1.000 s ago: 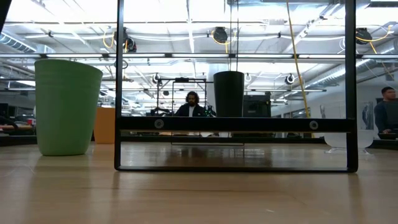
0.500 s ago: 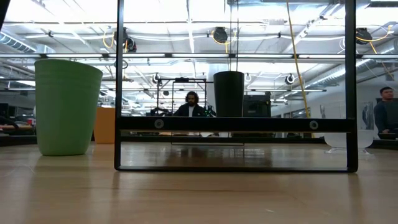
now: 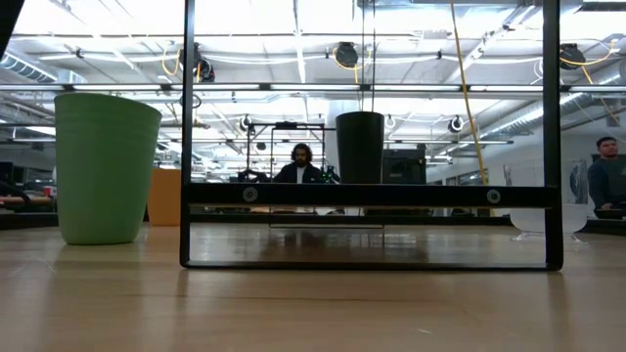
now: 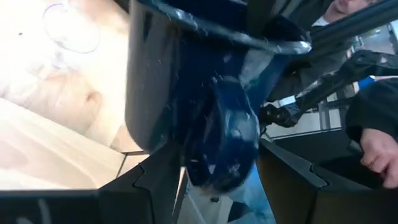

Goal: Stack small to large cups/mugs on shelf
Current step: Put the dark blue mug on the shelf

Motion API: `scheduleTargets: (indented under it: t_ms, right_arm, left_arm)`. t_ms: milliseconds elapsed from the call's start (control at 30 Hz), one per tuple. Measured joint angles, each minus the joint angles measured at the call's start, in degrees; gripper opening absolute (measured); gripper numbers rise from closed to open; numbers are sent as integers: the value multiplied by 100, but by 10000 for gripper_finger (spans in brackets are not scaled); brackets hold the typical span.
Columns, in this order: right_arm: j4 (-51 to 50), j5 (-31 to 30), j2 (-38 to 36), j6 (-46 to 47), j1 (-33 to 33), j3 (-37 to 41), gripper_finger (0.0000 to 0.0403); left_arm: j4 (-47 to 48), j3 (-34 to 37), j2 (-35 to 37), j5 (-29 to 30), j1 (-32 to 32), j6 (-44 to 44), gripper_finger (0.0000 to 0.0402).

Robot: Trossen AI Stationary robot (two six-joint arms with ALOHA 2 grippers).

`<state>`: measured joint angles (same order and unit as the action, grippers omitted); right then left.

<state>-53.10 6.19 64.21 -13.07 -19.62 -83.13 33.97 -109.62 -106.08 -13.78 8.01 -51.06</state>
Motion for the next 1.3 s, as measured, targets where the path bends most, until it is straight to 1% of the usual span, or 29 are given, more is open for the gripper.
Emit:
scheduleTargets:
  t_ms: [100, 400, 467, 567, 733, 767, 933, 1233, 1300]
  right_arm:
    - [10, 4, 38, 17, 0, 1, 8]
    - [76, 10, 60, 34, 0, 1, 8]
    - [51, 10, 60, 36, 0, 0, 8]
    - [58, 10, 60, 32, 0, 2, 8]
    - [28, 9, 60, 23, 4, 2, 8]
    - [25, 45, 59, 14, 5, 4, 8]
    - [-3, 35, 52, -1, 3, 4, 8]
    - [-95, -2, 54, -25, 4, 4, 8]
    - [-108, -6, 56, -22, 4, 4, 17]
  left_arm:
    - [-124, -7, 41, 131, -35, 66, 207]
    - [44, -9, 96, 118, -66, 134, 207]
    - [46, -9, 96, 118, -63, 210, 199]
    - [44, -9, 96, 125, -67, 307, 165]
    - [0, -9, 96, 133, -95, 549, 61]
    - [-52, -9, 98, 138, -85, 626, 46]
    - [-154, -2, 101, 173, -76, 729, 47]
    - [-63, -2, 98, 291, -76, 936, 47]
    - [-50, -2, 98, 314, -76, 974, 47]
